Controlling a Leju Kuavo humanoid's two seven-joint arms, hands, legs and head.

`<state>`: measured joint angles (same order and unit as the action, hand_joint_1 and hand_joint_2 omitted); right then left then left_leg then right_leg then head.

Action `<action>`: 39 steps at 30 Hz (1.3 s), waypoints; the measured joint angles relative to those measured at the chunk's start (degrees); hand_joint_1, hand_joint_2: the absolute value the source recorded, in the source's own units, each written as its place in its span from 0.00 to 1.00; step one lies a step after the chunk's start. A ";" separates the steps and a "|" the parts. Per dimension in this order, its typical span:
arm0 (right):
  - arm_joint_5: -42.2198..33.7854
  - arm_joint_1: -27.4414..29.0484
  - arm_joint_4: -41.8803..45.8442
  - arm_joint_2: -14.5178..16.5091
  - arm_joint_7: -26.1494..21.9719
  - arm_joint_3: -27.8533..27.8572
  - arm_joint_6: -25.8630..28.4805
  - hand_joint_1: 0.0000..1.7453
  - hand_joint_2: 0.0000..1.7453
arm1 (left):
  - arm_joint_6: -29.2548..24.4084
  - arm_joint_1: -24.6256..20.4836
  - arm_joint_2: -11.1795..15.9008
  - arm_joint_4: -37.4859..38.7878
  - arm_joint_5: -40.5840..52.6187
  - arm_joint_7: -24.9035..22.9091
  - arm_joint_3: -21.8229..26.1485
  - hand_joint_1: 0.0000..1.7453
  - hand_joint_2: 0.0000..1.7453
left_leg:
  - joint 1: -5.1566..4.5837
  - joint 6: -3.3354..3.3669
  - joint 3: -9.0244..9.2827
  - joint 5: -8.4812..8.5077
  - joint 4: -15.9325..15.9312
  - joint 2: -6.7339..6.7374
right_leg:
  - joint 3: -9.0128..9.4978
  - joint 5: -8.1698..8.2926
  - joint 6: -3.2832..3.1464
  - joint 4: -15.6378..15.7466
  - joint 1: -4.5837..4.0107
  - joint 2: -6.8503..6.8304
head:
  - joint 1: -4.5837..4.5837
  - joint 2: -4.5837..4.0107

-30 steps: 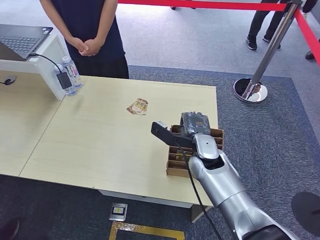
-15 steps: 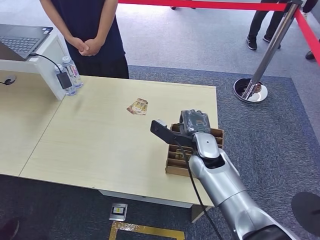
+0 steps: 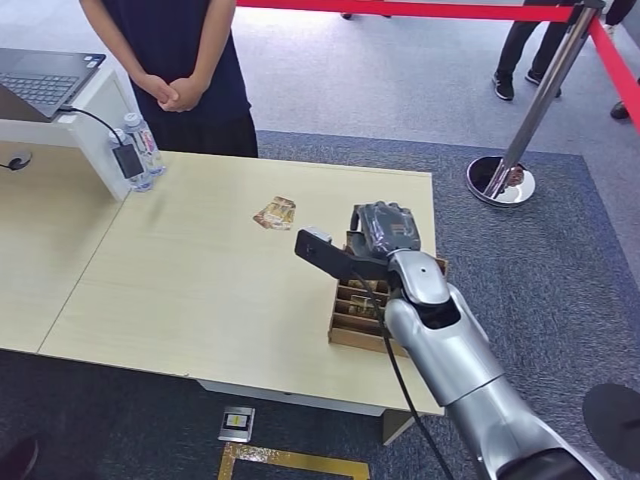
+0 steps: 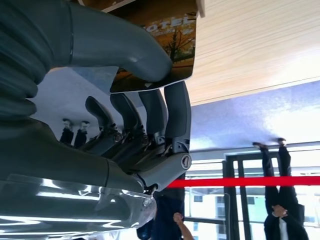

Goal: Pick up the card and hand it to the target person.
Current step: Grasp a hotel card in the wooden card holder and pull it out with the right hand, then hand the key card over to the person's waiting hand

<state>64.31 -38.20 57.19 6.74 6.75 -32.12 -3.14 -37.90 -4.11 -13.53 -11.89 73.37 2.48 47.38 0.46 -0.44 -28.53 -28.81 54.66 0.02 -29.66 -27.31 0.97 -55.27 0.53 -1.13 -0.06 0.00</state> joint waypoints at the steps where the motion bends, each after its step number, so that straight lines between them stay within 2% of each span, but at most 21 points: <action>1: -0.54 -0.10 0.42 -0.05 -0.35 -0.21 -0.29 0.84 1.00 | -0.05 0.01 0.00 0.00 -0.02 -0.04 0.10 0.00 1.00 | 0.00 0.00 0.00 0.00 0.00 0.00 | 0.00 0.00 0.00 0.00 0.00 0.00 | 0.00 0.00; 9: -5.90 -2.48 3.83 0.36 -2.43 -2.22 -2.93 0.85 1.00 | -0.09 0.02 -0.02 0.00 0.00 -0.49 0.37 0.00 1.00 | 0.00 0.00 -0.03 0.00 0.00 0.00 | -0.01 0.00 0.00 -0.02 0.00 0.00 | 0.01 0.00; 18: -10.31 -7.95 2.49 4.93 -3.60 -3.85 -3.04 0.81 1.00 | -0.07 -0.03 -0.01 0.00 0.22 -0.75 0.38 0.00 1.00 | 0.02 0.00 -0.05 0.00 0.00 0.00 | -0.03 0.00 0.00 -0.02 -0.03 0.00 | 0.01 0.00; 26: -8.79 -12.57 -5.12 9.42 -2.18 -4.43 2.78 0.82 1.00 | 0.62 -0.07 0.00 0.00 0.93 -0.74 0.36 0.00 1.00 | 0.02 0.00 -0.08 0.00 0.00 0.01 | -0.07 0.00 0.00 -0.02 -0.03 0.00 | 0.01 0.00; 31: -7.38 -14.98 -11.72 11.70 -1.89 -4.43 5.97 0.86 1.00 | 0.94 -0.08 0.00 0.00 1.19 -0.74 0.33 0.00 1.00 | 0.02 0.00 -0.08 0.00 0.00 0.01 | -0.08 0.00 0.00 -0.02 -0.03 0.00 | 0.01 0.00; 39: -7.93 -17.10 -18.57 13.29 -0.68 -5.34 10.09 0.90 1.00 | 1.19 -0.07 0.00 0.00 1.12 -0.66 0.33 0.00 1.00 | 0.02 0.00 -0.09 0.00 0.00 0.00 | -0.08 0.00 0.00 -0.02 -0.03 0.00 | 0.01 0.00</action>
<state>56.38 -55.30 38.63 20.03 6.07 -37.46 6.96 -36.71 -4.18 -13.53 -11.89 74.49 1.82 47.71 0.48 -0.44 -28.62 -28.80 54.66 0.03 -29.74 -27.31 0.97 -55.29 0.51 -1.13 -0.05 0.00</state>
